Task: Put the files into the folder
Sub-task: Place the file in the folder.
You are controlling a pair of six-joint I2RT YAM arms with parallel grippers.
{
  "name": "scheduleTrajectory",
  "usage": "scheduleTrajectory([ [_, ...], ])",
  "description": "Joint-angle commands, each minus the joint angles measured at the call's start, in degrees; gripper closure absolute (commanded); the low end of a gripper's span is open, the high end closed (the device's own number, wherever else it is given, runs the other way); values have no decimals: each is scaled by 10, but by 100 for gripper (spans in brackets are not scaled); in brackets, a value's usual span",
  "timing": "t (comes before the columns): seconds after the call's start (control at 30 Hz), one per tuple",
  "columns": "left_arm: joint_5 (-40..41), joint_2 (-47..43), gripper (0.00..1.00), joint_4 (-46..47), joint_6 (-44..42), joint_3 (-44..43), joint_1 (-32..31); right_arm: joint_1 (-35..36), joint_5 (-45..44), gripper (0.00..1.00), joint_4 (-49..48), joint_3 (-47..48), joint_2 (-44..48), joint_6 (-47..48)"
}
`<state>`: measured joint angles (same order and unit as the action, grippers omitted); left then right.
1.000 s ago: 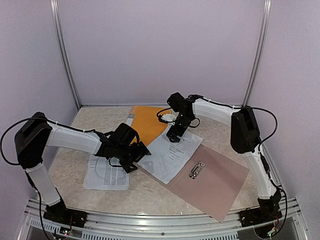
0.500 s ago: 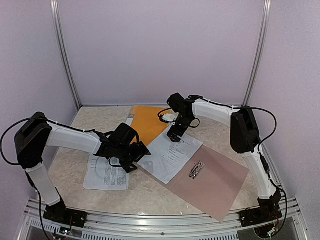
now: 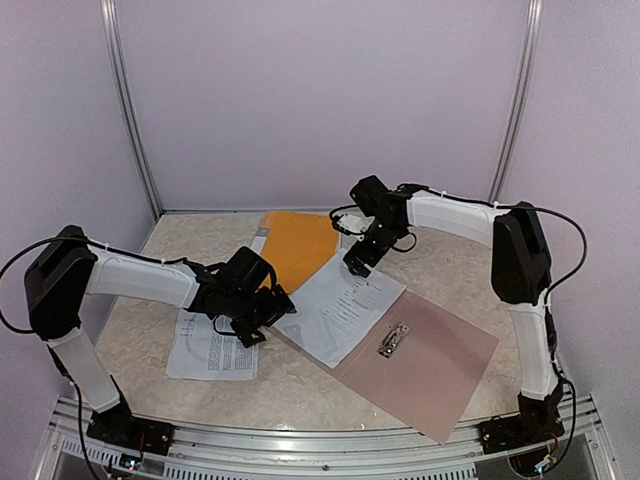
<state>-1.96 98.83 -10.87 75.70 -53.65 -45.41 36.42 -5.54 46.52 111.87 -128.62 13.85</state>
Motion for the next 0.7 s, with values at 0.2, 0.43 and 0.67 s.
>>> scheduleTrajectory([
  [0.2,81,-76,1,-126,-68,30,-31,-4,-28,1,-136,-256,198,-145],
  [0.43,58,-98,1,-103,-217,-21,-6,10,-11,5,-230,-468,336,-277],
  [0.67,-10,-10,2,-117,-336,-112,34,69,-32,3,-265,-577,410,-391],
])
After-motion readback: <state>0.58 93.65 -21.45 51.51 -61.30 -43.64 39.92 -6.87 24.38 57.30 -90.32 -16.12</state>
